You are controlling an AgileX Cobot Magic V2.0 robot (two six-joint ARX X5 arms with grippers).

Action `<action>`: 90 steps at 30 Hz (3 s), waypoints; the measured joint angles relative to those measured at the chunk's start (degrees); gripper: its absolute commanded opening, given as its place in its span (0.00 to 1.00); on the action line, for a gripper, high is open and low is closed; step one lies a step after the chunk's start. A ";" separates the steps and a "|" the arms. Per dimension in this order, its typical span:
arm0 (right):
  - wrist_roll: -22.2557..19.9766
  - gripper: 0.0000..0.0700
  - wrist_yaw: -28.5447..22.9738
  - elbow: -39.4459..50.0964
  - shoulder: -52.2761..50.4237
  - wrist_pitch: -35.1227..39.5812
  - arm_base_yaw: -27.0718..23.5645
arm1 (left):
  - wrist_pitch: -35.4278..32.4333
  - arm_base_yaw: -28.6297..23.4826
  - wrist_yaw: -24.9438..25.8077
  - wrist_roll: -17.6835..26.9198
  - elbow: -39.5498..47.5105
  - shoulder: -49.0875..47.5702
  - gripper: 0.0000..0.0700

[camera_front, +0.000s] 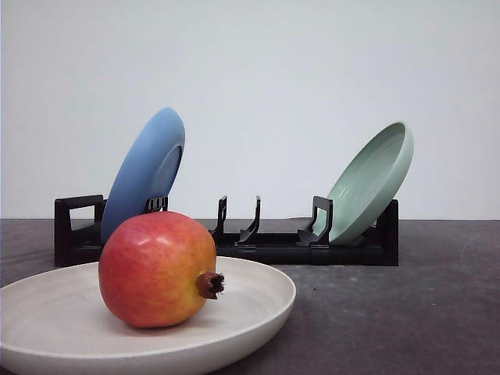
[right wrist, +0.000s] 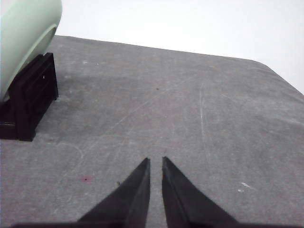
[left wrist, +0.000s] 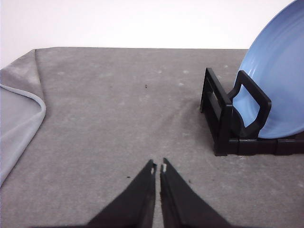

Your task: Place pomegranate in white plate

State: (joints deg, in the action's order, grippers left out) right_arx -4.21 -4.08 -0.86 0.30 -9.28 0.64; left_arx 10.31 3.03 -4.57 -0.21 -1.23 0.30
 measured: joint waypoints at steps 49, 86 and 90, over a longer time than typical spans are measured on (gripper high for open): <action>0.01 0.06 0.00 0.00 0.00 0.00 0.00 | 0.00 0.00 -0.01 0.00 0.00 0.00 0.00; 0.01 0.06 0.00 0.00 0.00 0.00 0.00 | 0.00 0.00 -0.01 0.00 0.01 0.00 0.00; 0.00 0.06 0.00 0.00 0.00 0.00 0.00 | 0.00 0.00 -0.01 0.00 0.00 0.00 0.00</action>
State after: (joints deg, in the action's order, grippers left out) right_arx -4.21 -4.08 -0.86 0.30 -9.28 0.64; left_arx 10.31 3.03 -4.58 -0.21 -1.23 0.30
